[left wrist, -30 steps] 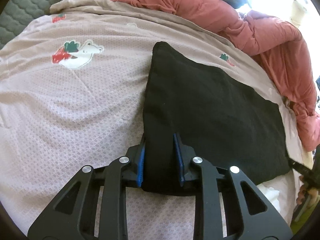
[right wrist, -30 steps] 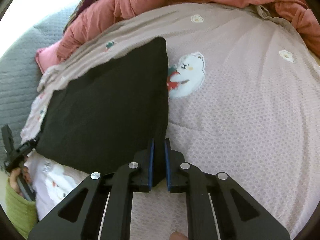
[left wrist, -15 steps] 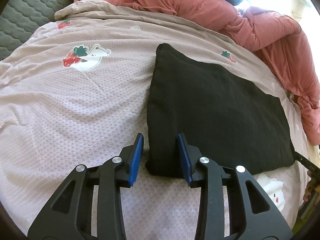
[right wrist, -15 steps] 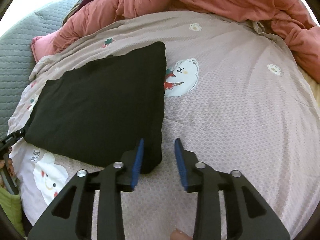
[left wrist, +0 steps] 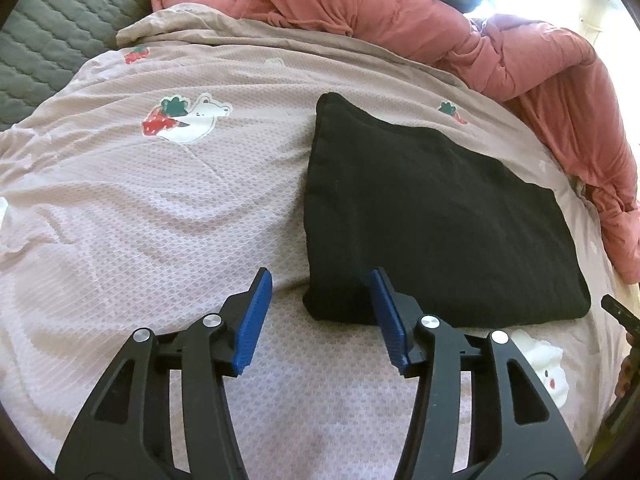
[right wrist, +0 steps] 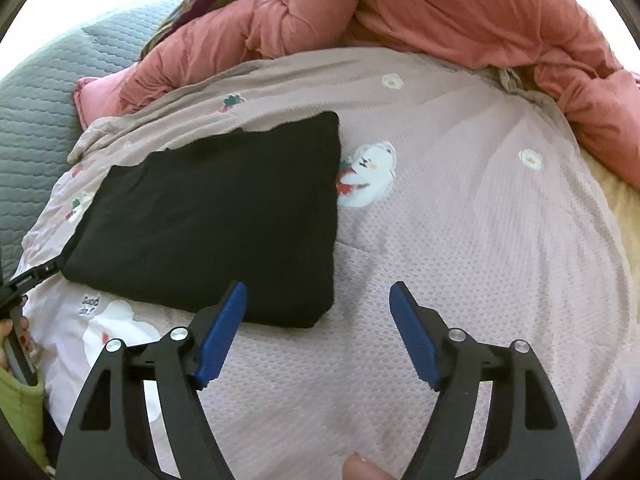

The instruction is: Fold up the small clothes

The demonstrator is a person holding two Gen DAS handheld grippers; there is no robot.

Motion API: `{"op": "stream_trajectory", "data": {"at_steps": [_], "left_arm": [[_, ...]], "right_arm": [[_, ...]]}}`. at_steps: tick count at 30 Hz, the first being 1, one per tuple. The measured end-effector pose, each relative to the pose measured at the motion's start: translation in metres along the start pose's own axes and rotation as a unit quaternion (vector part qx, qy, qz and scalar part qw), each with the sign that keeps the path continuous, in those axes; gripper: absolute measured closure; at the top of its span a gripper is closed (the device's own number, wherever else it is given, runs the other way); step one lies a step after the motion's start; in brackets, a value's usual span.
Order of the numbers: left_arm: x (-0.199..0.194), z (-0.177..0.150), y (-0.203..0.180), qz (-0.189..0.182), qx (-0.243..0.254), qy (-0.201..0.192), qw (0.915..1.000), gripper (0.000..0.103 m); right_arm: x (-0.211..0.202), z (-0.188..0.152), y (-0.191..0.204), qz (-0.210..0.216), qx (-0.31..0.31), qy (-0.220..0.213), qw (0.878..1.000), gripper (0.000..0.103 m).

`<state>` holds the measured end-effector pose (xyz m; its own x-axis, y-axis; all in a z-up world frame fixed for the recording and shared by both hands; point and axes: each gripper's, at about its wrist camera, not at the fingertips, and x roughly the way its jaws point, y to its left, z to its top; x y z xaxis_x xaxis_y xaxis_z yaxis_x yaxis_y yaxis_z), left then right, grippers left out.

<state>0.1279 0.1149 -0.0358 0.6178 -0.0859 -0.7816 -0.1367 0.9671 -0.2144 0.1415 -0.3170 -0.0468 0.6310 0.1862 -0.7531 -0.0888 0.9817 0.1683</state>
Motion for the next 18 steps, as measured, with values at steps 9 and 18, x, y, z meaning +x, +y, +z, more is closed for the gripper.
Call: {"op": "stream_trajectory", "data": {"at_steps": [9, 18], "left_arm": [[-0.017, 0.003, 0.003, -0.001, -0.003, -0.02, 0.9998, 0.038], [-0.031, 0.003, 0.01, 0.0, -0.009, -0.033, 0.9994, 0.032]], "right_arm": [[-0.023, 0.008, 0.048, 0.024, -0.056, -0.029, 0.998, 0.014], [-0.025, 0.01, 0.09, 0.051, -0.097, -0.027, 0.994, 0.012]]}}
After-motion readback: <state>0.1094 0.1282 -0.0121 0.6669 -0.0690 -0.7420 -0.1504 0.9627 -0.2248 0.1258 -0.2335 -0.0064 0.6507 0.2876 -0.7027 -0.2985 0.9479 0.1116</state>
